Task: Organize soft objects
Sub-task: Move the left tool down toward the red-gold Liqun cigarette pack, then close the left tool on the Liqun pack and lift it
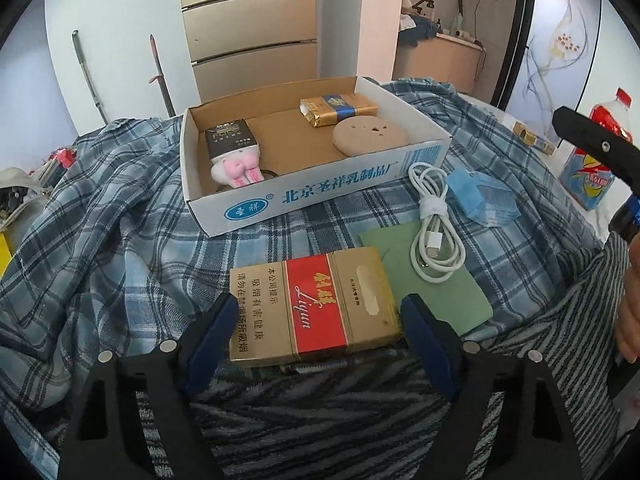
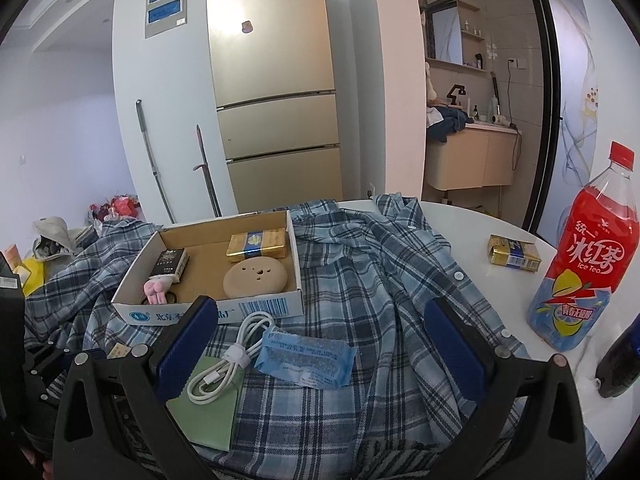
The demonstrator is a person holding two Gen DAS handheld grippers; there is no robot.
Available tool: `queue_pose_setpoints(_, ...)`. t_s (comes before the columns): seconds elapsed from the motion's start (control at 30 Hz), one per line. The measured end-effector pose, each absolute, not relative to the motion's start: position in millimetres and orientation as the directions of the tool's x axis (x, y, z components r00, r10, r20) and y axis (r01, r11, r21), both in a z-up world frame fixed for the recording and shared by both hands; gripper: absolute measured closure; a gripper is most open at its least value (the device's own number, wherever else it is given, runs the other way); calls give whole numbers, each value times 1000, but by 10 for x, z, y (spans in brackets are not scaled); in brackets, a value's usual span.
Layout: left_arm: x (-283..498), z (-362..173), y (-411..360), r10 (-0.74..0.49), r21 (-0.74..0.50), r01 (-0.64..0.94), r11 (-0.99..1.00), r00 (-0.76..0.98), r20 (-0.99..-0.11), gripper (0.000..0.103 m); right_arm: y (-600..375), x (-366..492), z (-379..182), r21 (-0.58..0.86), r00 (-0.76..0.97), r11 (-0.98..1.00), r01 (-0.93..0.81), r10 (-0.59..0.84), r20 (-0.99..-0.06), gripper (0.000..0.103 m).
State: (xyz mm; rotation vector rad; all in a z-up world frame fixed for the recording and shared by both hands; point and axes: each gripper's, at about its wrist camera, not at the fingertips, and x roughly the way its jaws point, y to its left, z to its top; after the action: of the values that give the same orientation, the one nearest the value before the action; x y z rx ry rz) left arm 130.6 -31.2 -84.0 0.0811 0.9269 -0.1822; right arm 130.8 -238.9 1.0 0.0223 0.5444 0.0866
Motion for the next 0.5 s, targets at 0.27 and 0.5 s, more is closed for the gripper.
queue_pose_setpoints(0.27, 1387, -912, -193, -147, -73, 156, 985, 540, -828, 5, -2434, 1326, 0, 62, 844, 996, -70, 92, -528, 0)
queue_pose_setpoints(0.5, 1384, -919, -230, -140, -60, 162, 985, 540, -830, 5, -2421, 1315, -4, 57, 843, 996, -75, 94, -530, 0)
